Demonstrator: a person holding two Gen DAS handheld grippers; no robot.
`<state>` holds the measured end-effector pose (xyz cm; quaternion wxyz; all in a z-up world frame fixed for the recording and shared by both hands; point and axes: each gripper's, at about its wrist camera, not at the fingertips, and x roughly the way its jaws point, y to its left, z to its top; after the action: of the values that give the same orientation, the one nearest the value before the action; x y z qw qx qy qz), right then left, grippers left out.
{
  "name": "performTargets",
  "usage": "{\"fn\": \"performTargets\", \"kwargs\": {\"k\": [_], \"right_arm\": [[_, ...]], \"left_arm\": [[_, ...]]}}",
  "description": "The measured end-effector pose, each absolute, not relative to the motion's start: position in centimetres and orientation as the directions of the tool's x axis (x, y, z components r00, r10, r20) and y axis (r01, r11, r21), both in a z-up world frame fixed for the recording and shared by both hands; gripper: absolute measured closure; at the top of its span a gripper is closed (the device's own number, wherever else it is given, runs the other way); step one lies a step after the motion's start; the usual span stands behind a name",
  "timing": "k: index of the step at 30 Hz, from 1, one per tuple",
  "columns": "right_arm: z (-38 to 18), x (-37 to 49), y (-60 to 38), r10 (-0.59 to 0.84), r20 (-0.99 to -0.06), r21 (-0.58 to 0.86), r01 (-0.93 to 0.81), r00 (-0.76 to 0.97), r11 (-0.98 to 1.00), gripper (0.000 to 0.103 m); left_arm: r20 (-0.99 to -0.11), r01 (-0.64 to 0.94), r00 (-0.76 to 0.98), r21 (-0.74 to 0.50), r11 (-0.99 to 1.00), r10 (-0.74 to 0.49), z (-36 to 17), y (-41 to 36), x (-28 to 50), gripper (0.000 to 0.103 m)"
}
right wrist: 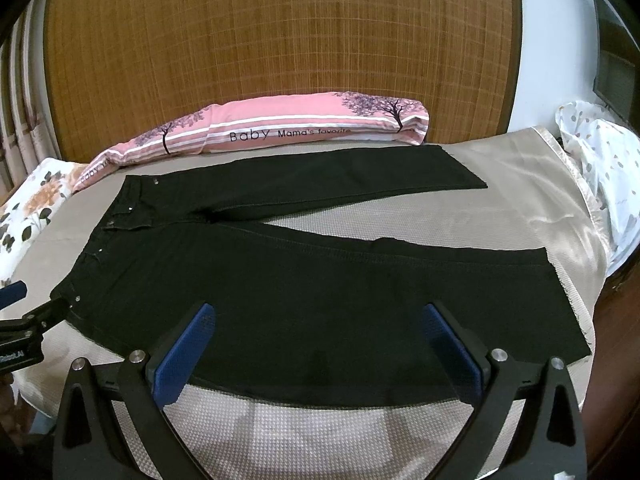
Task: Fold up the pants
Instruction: 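Lower both tools onto the pants waistband and close both grippers on it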
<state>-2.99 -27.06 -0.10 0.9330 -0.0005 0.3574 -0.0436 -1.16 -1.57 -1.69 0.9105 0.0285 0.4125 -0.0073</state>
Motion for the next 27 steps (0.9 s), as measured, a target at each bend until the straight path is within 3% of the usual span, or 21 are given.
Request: {"fn": "performTargets", "kwargs": {"k": [10, 21, 27], "right_arm": [[-0.1, -2.0, -27.5, -0.019, -0.667, 0.053, 0.073, 0.745, 0.996, 0.001], [0.6, 6.4, -26.4, 0.078, -0.710, 0.138, 0.031, 0.700, 0.990, 0.001], [0.5, 11.7, -23.3, 0.095, -0.729, 0.106, -0.025, 0.678, 0.994, 0.001]], "left_arm": [[-0.781, 0.071, 0.615, -0.082, 0.994, -0.108, -1.0, 2.0, 3.5, 0.022], [-0.782, 0.021, 0.573, -0.283, 0.959, -0.243, -0.1, 11.7, 14.9, 0.037], [-0.779, -0.017, 0.525, -0.413, 0.910, -0.344, -2.5, 15.5, 22.6, 0.062]]}}
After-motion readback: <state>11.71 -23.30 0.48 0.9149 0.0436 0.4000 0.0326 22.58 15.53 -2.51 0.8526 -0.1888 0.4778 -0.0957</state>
